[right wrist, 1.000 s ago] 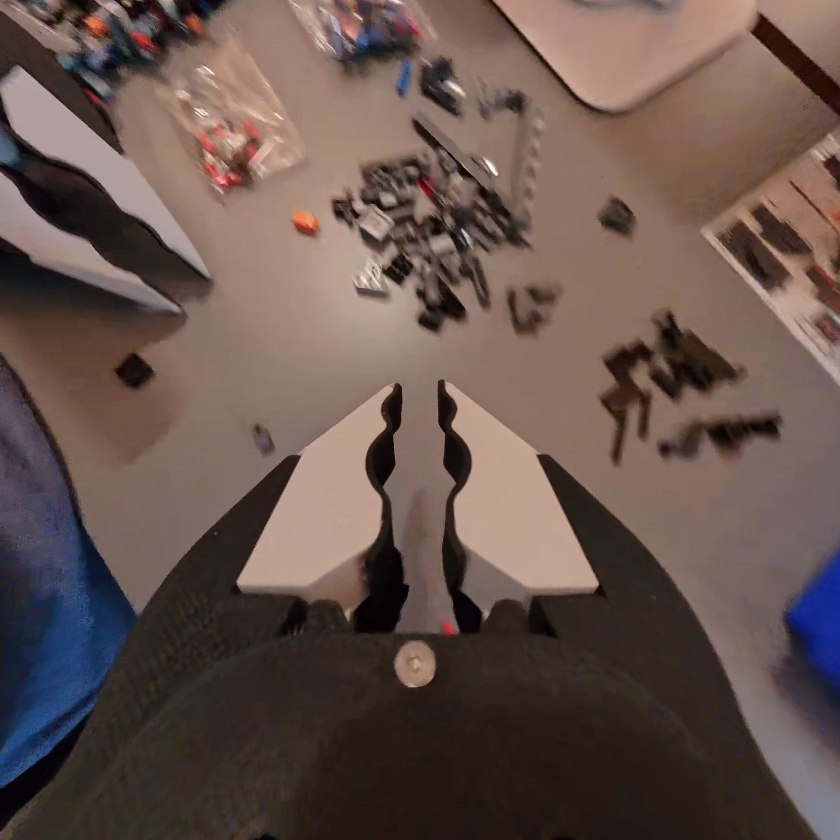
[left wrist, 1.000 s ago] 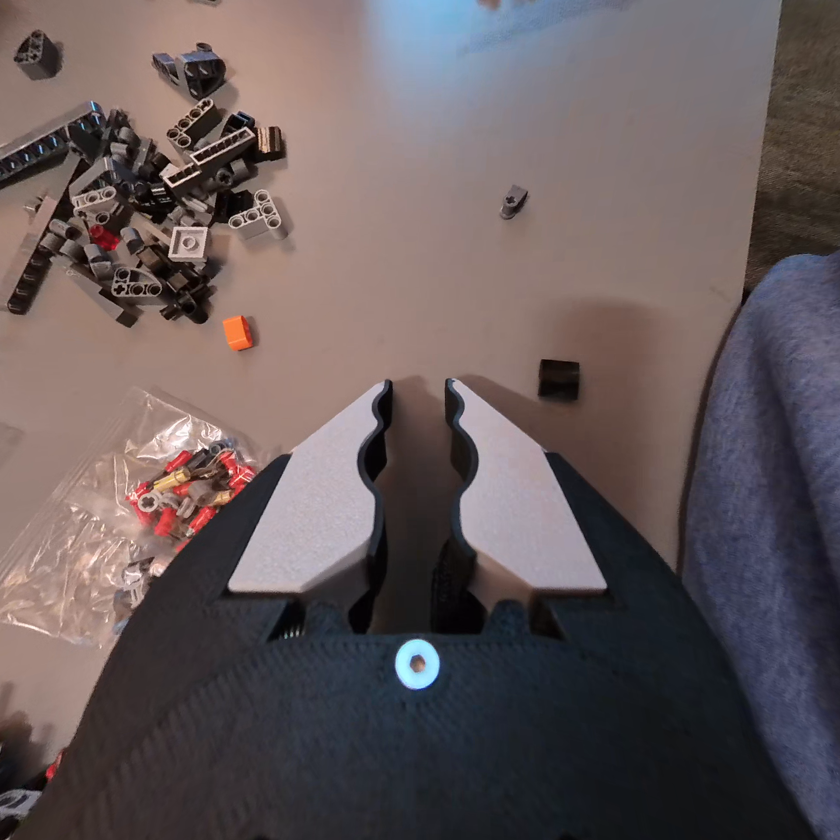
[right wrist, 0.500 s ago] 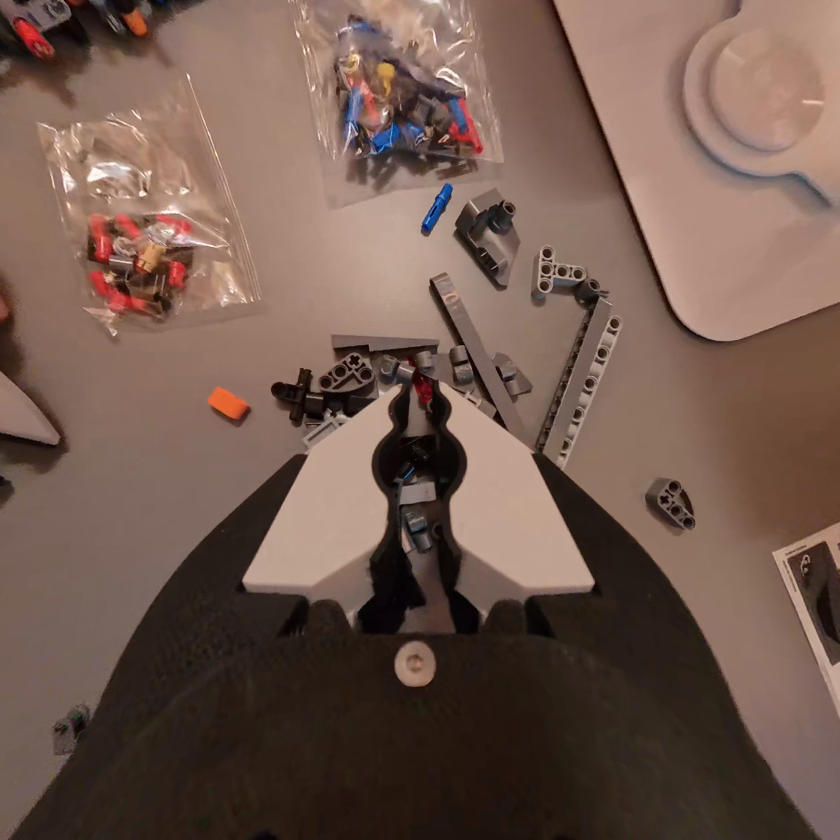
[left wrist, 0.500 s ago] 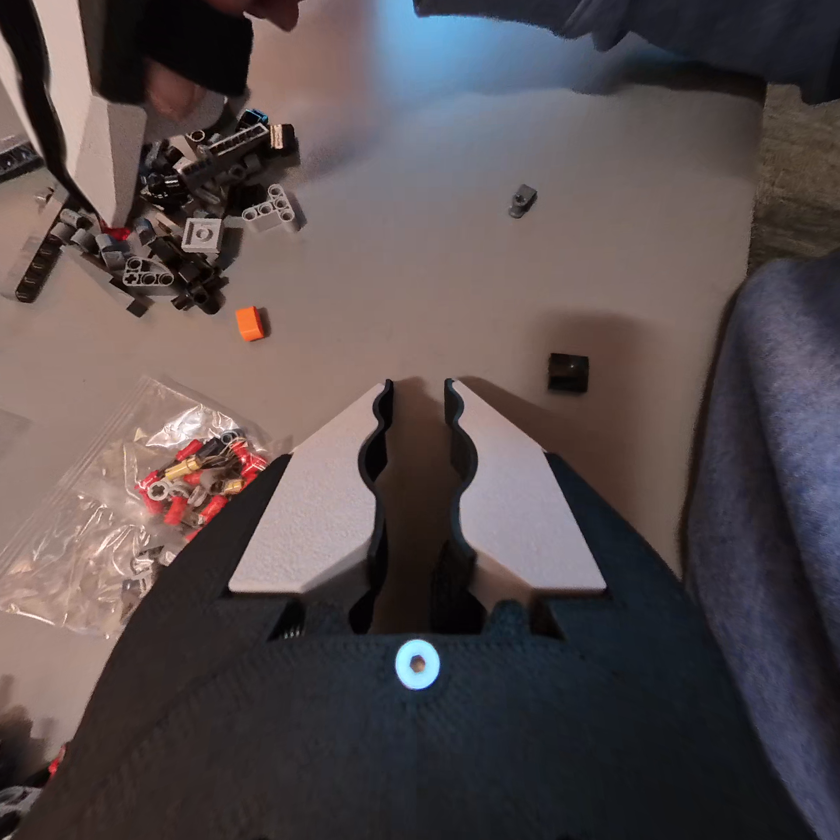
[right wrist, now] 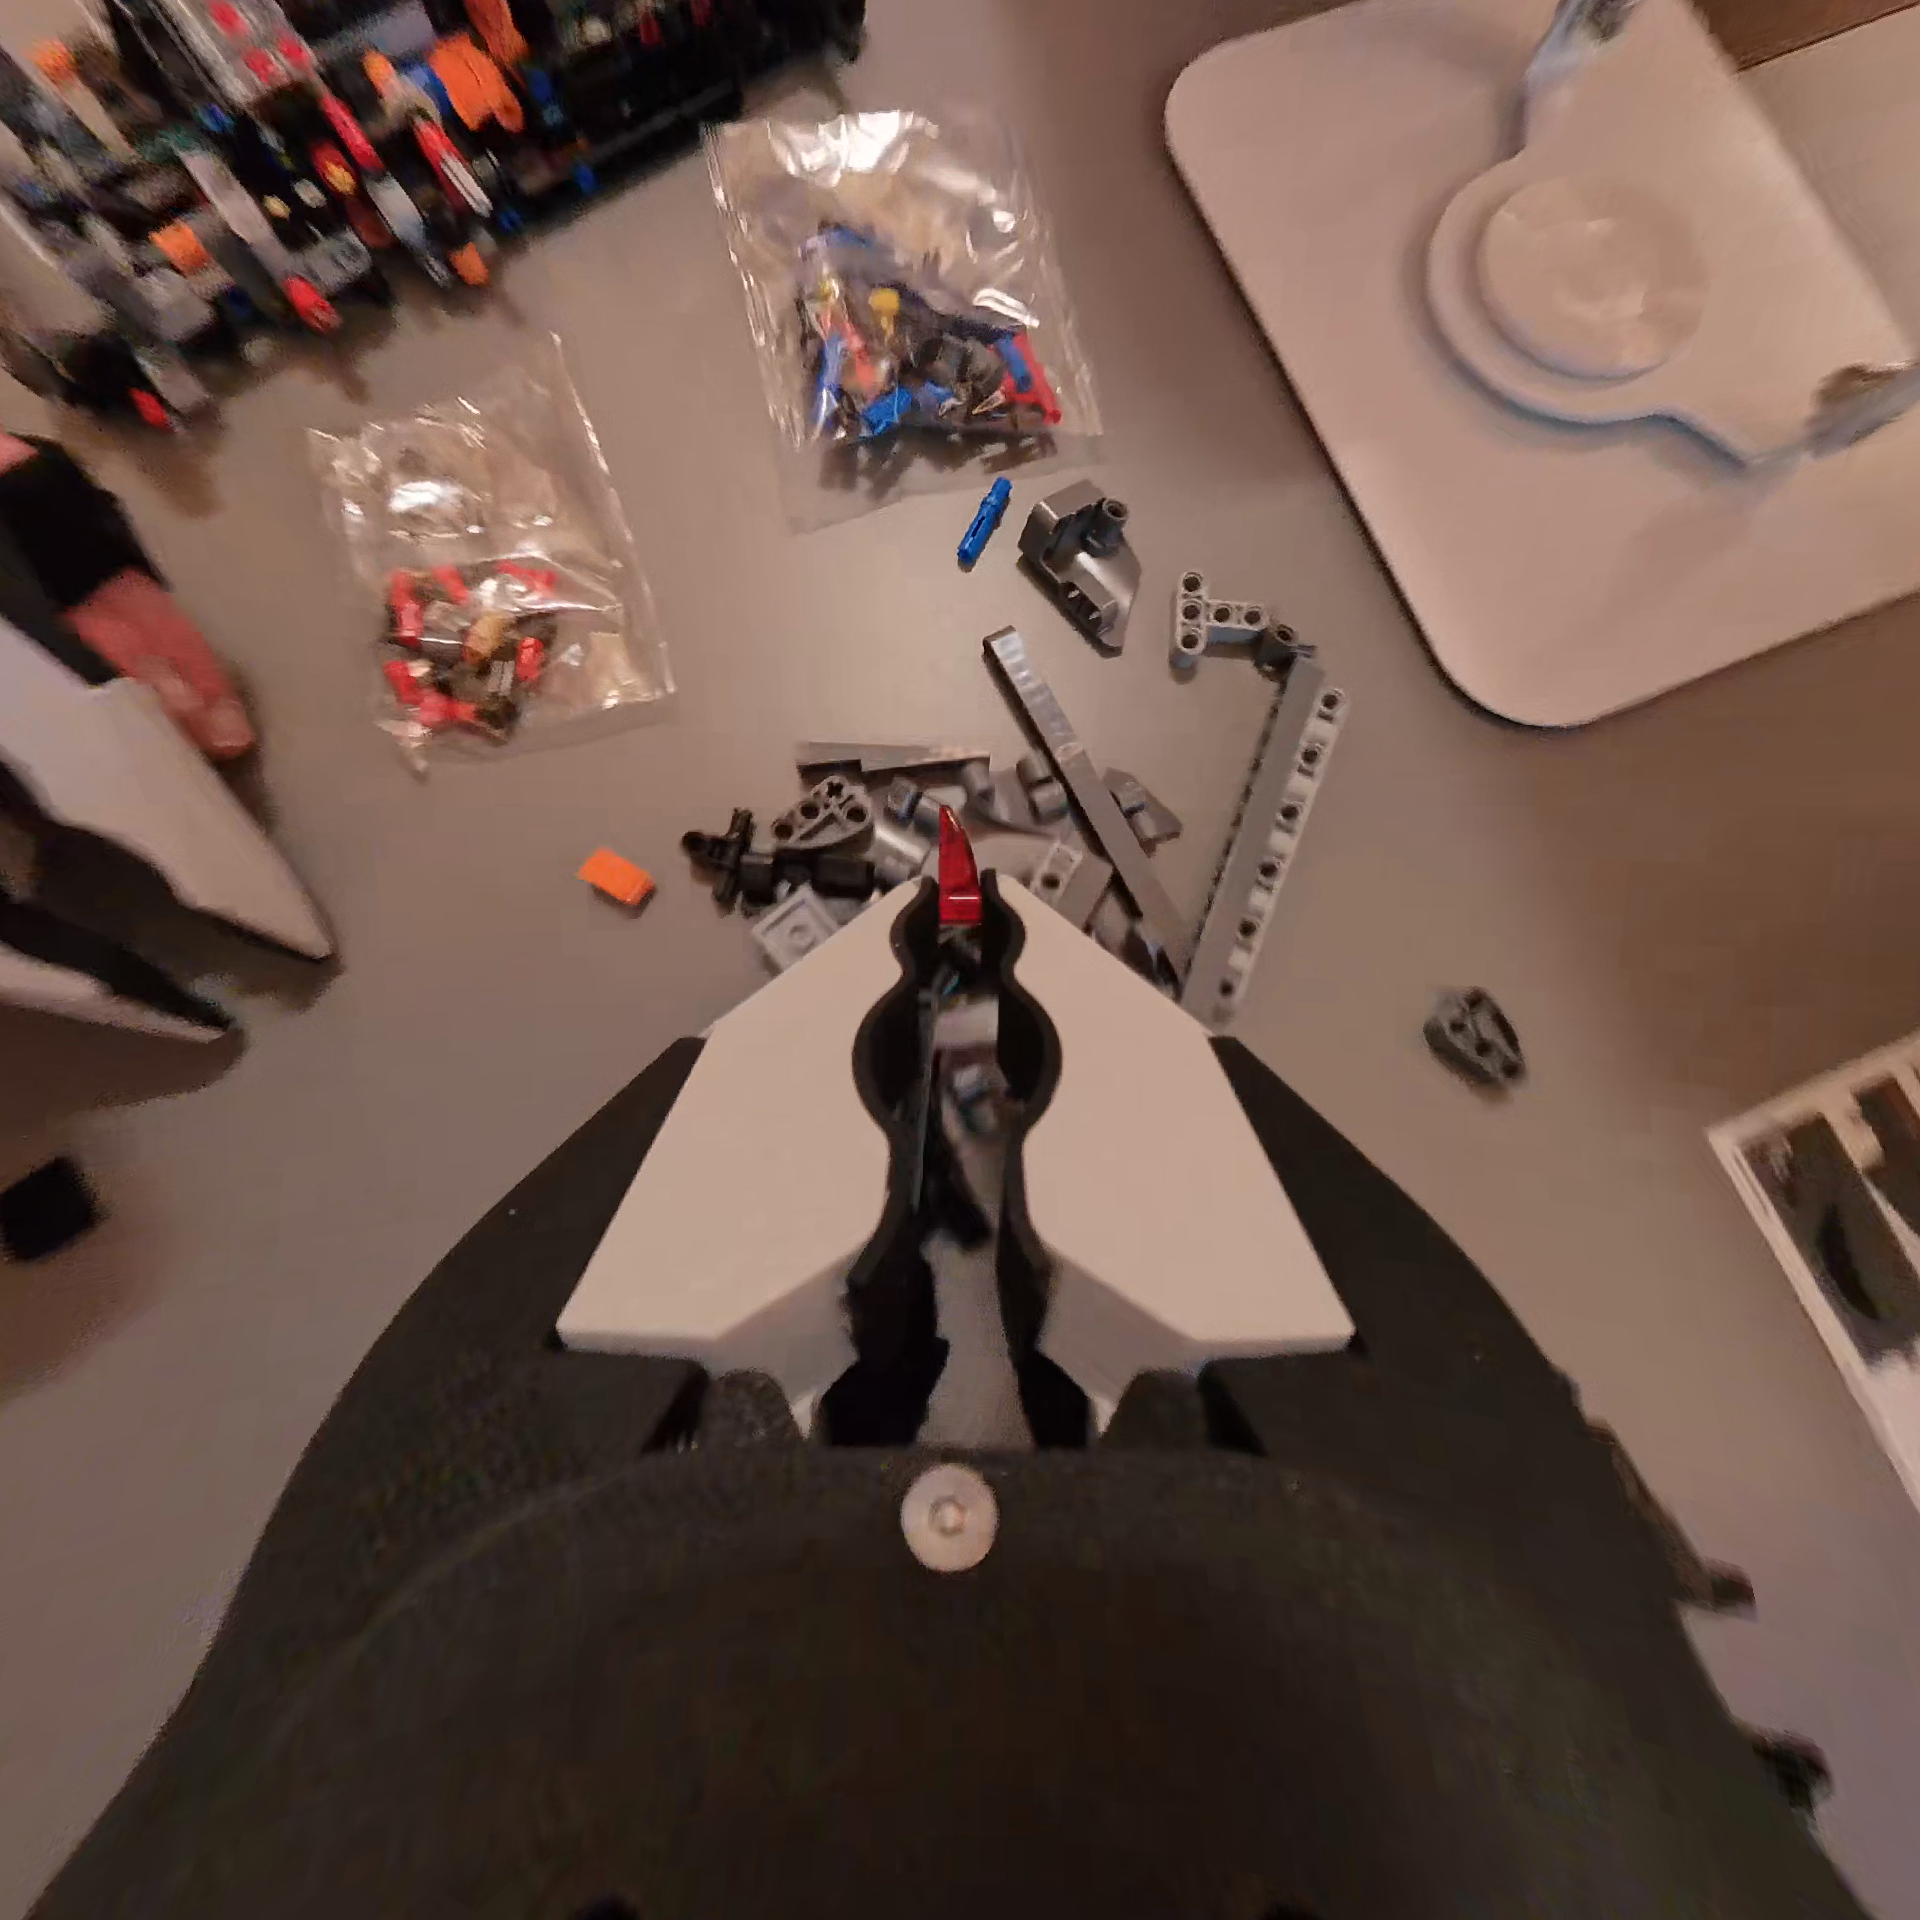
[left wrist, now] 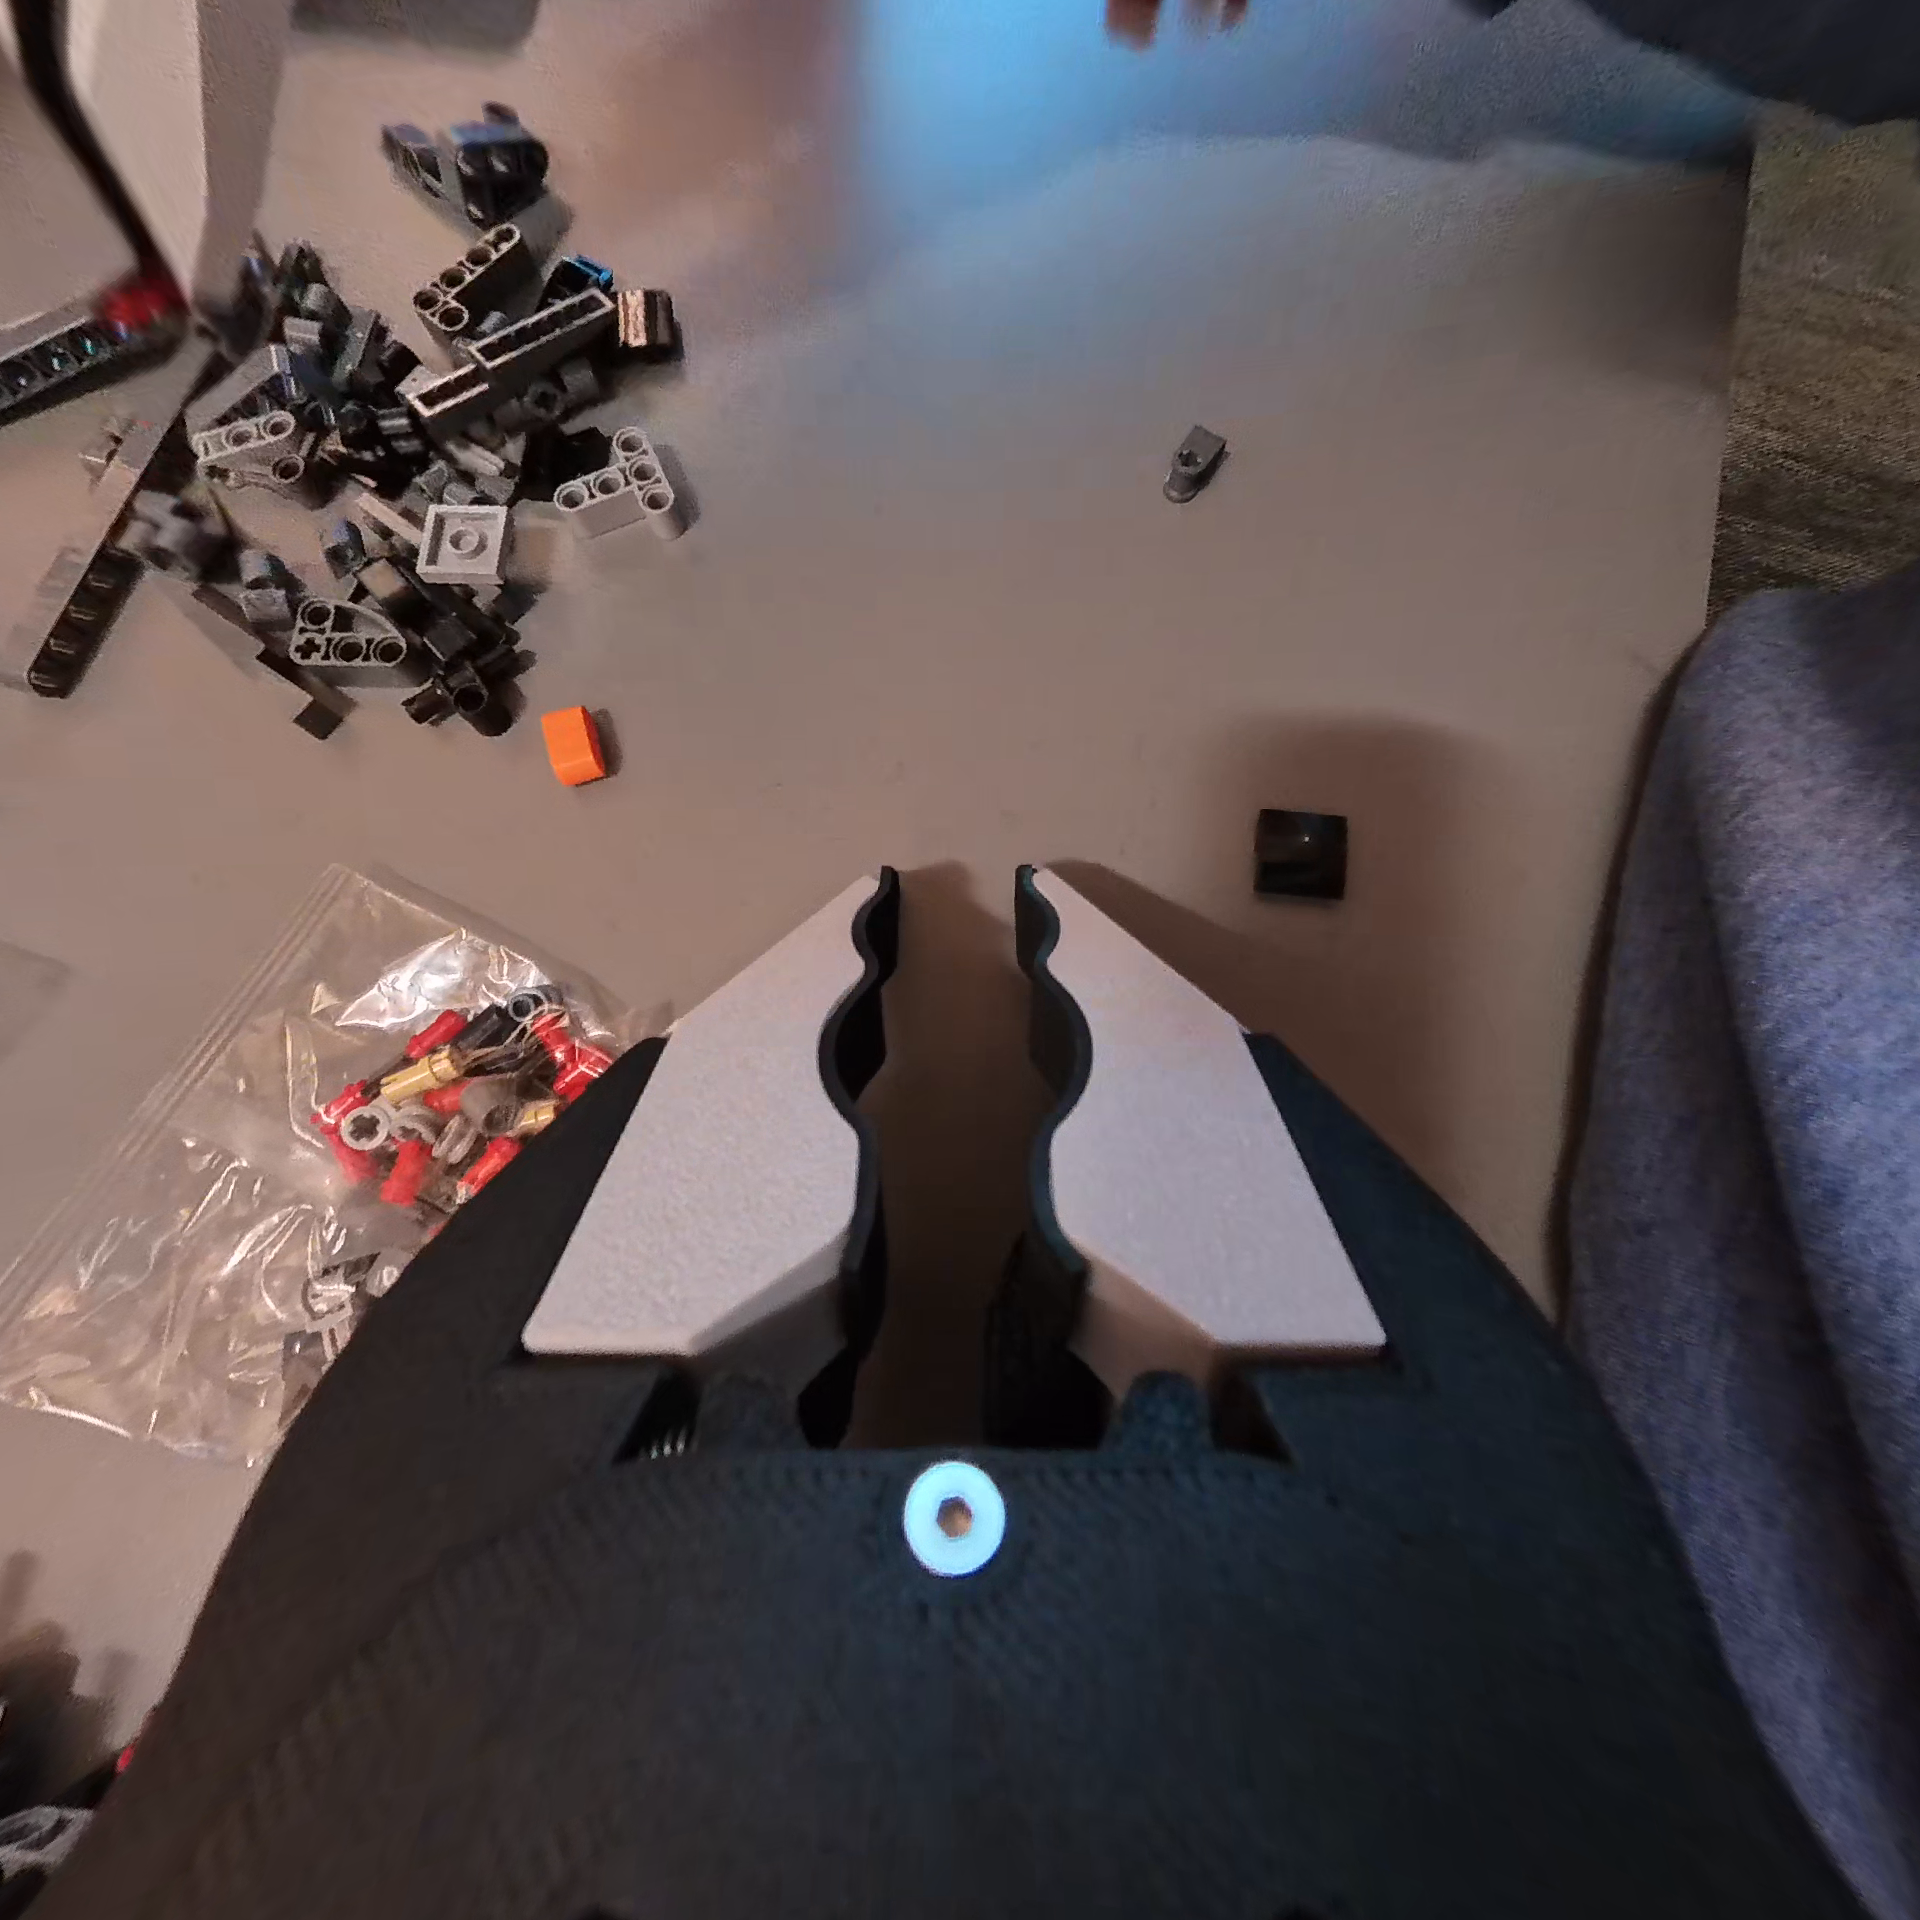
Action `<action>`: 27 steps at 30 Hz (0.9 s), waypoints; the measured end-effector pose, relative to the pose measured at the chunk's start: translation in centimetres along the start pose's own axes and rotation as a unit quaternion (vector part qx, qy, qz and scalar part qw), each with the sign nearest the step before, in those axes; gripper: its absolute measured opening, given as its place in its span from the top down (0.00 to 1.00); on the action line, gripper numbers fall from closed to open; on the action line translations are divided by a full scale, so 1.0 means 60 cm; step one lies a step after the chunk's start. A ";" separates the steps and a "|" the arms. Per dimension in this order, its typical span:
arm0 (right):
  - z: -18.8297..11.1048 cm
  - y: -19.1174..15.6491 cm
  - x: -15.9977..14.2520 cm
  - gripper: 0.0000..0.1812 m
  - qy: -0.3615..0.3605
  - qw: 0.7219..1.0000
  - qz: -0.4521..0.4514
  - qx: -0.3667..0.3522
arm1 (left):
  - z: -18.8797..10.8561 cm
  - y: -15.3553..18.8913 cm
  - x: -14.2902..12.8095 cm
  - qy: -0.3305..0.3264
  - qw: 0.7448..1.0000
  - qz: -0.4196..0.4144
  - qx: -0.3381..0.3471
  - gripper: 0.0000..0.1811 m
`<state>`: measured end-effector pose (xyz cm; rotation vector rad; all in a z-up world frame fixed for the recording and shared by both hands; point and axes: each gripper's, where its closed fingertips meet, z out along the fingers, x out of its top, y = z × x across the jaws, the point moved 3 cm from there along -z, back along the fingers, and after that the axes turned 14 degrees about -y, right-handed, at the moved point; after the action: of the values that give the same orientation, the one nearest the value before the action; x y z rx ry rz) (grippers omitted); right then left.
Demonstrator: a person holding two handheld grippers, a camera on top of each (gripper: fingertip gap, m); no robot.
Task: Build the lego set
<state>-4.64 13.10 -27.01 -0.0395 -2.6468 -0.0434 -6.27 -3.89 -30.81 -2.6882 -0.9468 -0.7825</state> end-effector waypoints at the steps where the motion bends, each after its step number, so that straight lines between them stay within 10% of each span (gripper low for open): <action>1: -0.025 -0.001 -0.009 0.97 0.009 1.000 0.011 -0.004 | 0.000 0.000 0.000 0.000 1.000 0.000 0.000 0.89; 8: -0.189 0.005 -0.209 0.97 0.022 0.984 0.171 -0.045 | 0.000 0.000 0.001 0.001 1.000 -0.001 -0.002 0.89; 15: -0.218 -0.014 -0.393 0.97 0.012 0.951 0.305 -0.047 | 0.004 0.004 0.003 -0.006 1.000 0.003 0.004 0.89; 27: -0.192 -0.031 -0.426 0.89 -0.070 0.954 0.281 -0.075 | 0.006 0.008 0.004 -0.017 1.000 0.010 0.016 0.89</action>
<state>23.25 10.28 -29.04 -0.8700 -2.6627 -0.0506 -5.69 -4.04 -30.99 -2.6867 -0.9303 -0.7133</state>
